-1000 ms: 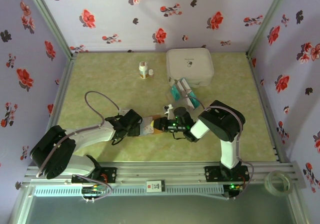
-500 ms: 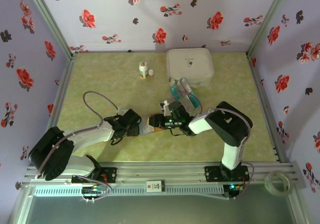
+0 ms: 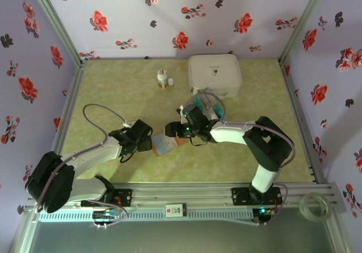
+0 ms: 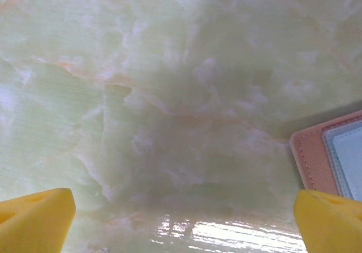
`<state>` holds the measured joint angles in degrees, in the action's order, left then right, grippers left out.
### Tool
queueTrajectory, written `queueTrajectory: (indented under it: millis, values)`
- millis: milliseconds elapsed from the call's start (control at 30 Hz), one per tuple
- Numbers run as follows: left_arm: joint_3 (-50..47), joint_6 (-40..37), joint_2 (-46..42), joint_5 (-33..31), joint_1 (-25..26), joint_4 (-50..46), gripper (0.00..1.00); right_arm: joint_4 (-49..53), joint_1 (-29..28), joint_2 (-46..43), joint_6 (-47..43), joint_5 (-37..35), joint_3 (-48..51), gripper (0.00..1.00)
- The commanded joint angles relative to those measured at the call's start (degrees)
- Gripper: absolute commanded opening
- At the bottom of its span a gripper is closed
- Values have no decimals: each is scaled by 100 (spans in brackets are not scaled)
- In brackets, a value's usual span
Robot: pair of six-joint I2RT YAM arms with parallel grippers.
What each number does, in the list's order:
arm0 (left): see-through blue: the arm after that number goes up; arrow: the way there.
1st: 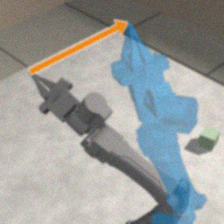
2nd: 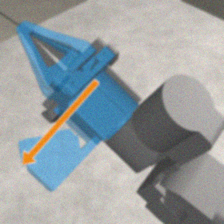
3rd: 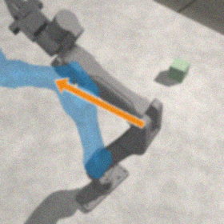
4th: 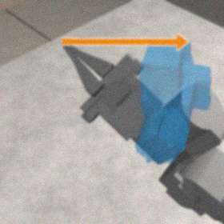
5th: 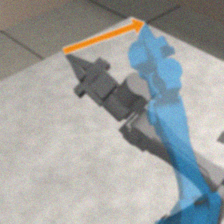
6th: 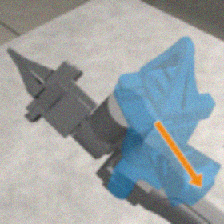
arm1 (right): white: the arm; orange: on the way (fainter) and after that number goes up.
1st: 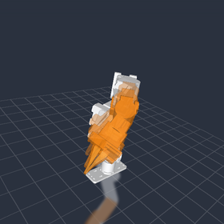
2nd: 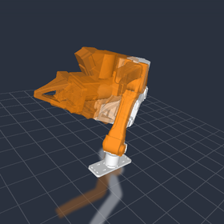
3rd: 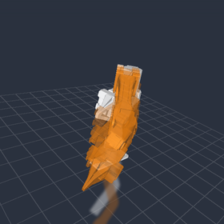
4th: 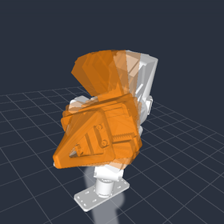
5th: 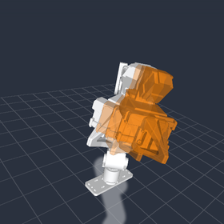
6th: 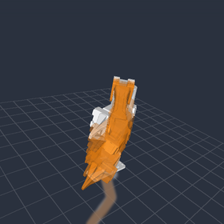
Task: Put the credit cards into the card holder
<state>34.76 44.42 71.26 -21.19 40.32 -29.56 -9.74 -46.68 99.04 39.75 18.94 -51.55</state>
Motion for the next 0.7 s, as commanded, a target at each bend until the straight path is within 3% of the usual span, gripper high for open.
queueTrajectory:
  millis: [0, 67, 233, 300, 667]
  values:
    - [-13, 4, -148, 54, -50, -289, 100, 1128, -32, -145, -551, -591, -405, 57]
    - [-57, 38, -174, 62, -46, -337, 100, 1583, -34, -58, -752, -776, -629, 52]
    - [-71, 125, -74, 97, -40, -426, 100, 2166, -65, 235, -1095, -1015, -963, 20]
    - [-33, 124, 38, 101, -32, -459, 100, 2252, -84, 358, -1168, -1035, -1052, 13]
    - [260, 5, 796, 103, 64, -361, 100, 2398, -184, 782, -1340, -1062, -1307, 7]
